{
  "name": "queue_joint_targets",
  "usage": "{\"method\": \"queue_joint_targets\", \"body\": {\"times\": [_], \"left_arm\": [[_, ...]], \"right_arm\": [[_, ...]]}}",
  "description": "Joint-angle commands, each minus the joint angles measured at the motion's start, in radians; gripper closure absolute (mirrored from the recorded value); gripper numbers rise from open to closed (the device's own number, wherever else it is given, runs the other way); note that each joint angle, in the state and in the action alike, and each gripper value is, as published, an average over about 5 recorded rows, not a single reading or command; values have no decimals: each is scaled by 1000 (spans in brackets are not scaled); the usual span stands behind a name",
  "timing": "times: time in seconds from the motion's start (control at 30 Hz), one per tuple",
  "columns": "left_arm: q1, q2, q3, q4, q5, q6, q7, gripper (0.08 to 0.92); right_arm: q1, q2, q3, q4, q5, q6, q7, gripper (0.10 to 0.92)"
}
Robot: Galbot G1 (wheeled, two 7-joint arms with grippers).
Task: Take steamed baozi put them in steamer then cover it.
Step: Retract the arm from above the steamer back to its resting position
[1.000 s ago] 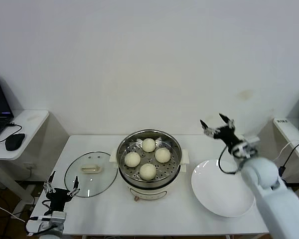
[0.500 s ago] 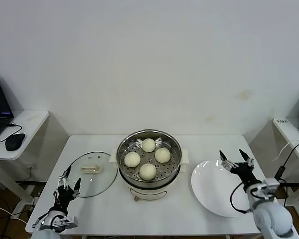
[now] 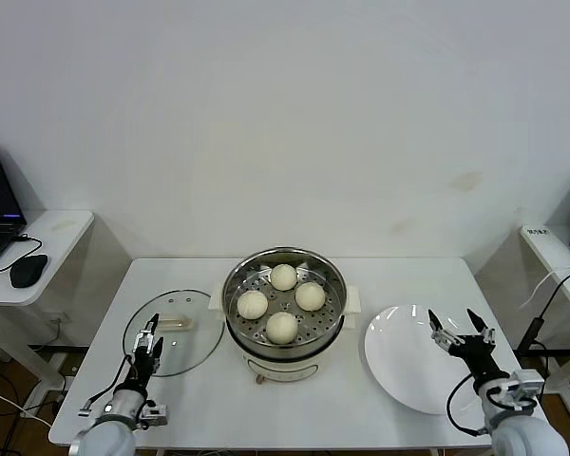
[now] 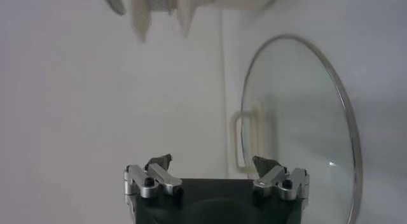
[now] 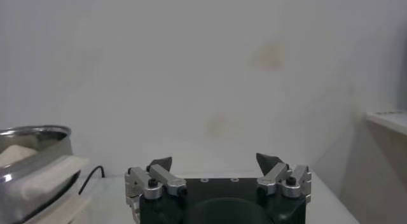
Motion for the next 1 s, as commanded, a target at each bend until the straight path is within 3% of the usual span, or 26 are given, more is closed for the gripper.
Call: {"method": "queue_joint_targets", "body": {"times": [0.03, 0.63, 1.0], "left_arm": [[-122, -20, 95, 56, 41, 215, 26, 177], [-217, -50, 117, 188, 4, 215, 13, 177], [-283, -91, 114, 268, -48, 207, -72, 177]], "right_arm": [[-43, 19, 21, 11, -12, 10, -3, 203], [-64, 35, 36, 9, -26, 14, -10, 203], [-77, 44, 43, 9, -30, 19, -14, 203]]}}
